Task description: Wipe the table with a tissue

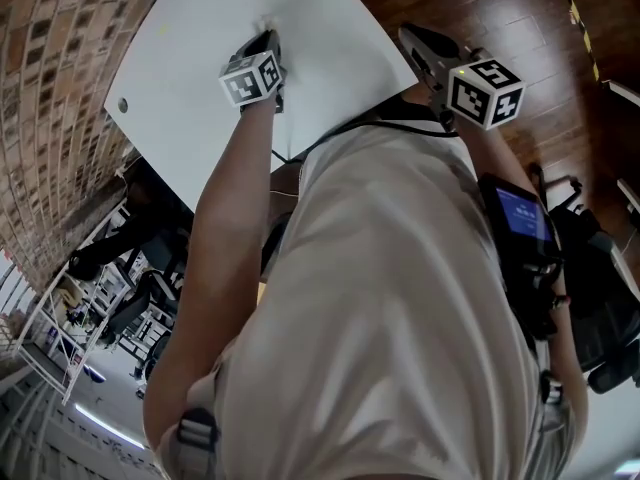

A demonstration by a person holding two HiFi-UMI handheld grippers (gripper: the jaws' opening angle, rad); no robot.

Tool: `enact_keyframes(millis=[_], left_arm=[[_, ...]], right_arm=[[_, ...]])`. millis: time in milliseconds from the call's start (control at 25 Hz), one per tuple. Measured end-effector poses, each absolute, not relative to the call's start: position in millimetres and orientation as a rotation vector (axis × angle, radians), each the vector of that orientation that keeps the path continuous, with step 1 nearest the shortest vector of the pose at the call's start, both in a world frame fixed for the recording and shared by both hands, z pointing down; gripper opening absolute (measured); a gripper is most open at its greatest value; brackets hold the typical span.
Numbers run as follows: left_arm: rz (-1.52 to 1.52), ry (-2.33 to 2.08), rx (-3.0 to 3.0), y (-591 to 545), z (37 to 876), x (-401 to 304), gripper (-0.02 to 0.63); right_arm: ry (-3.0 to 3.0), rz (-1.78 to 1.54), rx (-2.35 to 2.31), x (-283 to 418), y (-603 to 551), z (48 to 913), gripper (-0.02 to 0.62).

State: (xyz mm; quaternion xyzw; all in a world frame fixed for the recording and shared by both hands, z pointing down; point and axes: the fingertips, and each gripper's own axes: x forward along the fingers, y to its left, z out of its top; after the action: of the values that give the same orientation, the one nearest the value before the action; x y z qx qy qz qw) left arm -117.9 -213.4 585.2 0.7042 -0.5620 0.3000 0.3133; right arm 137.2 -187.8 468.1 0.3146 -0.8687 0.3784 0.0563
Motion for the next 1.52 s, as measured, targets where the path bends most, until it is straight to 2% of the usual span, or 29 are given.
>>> enact_keyframes(millis=[400,520,640,1080,1520], left_arm=[[0.930,-0.944,2.089,-174.5,604.3,36.1,0.021],[0.903,-0.747,2.101,-146.1,600.5,70.8,0.021],[0.800,-0.730,2.113,-129.0,590.8,85.2,0.021],[0.371,-1.204,2.099,-99.9,529.5,11.7,0.021],[0.014,-1.703,1.903,9.0,465.6,-85.8,0.021]], right_arm=[[-2.664,1.152,0.926,130.1,-195.8,469.7,0.008],[-2.679,1.140,0.899,124.5,-196.7,465.4,0.008],[-2.691,1.115,0.859,120.4,-195.6,462.7,0.008],[-2.738,0.978,0.566,73.9,-165.4,445.7,0.008],[-2.824,0.676,0.039,-9.3,-68.5,402.1,0.008]])
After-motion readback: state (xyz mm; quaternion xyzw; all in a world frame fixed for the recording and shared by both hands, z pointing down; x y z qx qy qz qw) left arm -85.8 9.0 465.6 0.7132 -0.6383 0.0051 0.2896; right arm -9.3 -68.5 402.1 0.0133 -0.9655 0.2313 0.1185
